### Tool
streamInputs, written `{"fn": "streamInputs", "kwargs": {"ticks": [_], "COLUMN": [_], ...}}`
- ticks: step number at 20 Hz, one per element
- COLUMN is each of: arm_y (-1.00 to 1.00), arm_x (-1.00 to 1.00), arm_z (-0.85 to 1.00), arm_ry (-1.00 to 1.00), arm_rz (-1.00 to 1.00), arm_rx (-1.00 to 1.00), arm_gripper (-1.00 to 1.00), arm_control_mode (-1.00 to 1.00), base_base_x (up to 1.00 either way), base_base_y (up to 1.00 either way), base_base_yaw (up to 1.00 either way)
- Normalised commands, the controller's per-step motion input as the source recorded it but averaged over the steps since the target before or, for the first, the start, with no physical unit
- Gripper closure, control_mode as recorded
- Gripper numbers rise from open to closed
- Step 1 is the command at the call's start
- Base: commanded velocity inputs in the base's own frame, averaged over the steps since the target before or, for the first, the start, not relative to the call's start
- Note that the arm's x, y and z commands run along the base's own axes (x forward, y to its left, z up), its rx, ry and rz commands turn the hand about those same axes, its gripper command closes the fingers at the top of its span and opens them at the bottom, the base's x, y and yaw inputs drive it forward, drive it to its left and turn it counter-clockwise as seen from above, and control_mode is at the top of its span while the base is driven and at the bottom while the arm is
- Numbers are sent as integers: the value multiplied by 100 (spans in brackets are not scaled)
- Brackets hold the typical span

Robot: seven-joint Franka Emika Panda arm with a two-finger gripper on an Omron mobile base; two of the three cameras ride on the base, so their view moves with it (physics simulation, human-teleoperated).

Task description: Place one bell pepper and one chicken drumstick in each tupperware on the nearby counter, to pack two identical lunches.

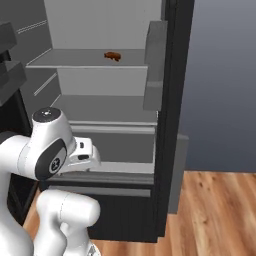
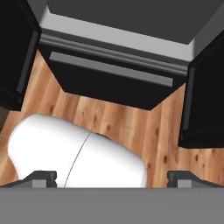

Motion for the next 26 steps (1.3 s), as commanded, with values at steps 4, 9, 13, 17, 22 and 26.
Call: {"fn": "streamInputs", "kwargs": {"ticks": [4, 9, 13, 17, 22, 26], "arm_y": [0, 0, 0, 0, 0, 0], "arm_x": [0, 0, 0, 0, 2, 7], "arm_z": [0, 0, 0, 0, 9, 27], "arm_ry": [0, 0, 0, 0, -2, -19], "arm_rz": [0, 0, 0, 0, 0, 0], "arm_rx": [0, 0, 0, 0, 0, 1], "arm_gripper": [-100, -100, -100, -100, -100, -100], "arm_control_mode": [100, 100, 100, 100, -100, -100], "base_base_x": [53, 71, 70, 41, 3, 0], "base_base_y": [0, 0, 0, 0, 0, 0], "base_base_yaw": [0, 0, 0, 0, 0, 0]}}
